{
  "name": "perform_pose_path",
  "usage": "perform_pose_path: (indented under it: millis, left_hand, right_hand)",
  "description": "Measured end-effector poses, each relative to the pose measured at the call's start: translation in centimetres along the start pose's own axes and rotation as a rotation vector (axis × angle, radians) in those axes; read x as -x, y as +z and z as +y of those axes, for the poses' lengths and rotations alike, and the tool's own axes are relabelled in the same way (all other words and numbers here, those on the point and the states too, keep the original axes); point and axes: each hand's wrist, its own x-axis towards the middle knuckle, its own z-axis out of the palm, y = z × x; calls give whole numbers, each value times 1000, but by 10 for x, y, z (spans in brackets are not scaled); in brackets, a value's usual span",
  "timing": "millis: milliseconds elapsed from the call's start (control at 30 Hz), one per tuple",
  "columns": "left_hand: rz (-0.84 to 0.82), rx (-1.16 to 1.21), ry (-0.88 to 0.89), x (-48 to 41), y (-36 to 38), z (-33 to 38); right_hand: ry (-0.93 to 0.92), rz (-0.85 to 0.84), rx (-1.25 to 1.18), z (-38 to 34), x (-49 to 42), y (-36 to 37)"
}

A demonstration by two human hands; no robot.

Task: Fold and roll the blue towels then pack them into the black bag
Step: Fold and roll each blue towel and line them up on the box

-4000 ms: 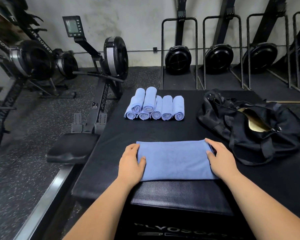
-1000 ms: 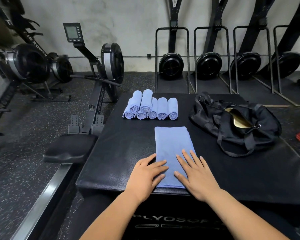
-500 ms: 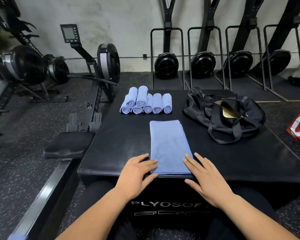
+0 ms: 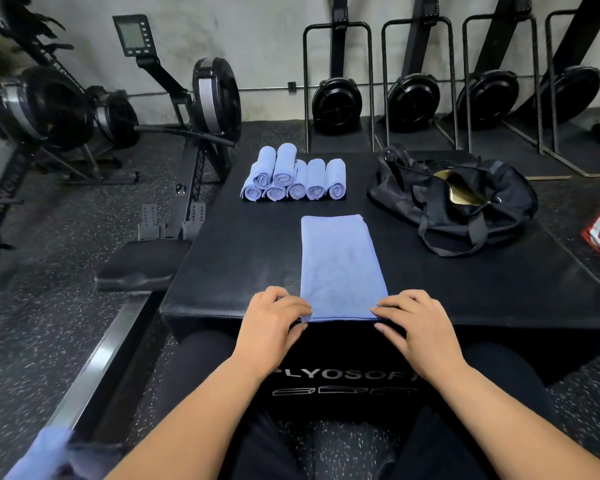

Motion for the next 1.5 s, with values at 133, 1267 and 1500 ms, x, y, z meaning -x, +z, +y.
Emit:
perform_pose_path:
  millis: [133,1267,1500]
  left_hand:
    - [31,10,-19,1,-3,2]
    - [122,26,-15,-16,10,5]
    - [75,44,-43,-9,4,1]
  right_hand:
    - [53,-10,-75,-1,1,-1]
    - [26,122,-5,-1,-15,17]
    - [10,132,-63,5,-11,16]
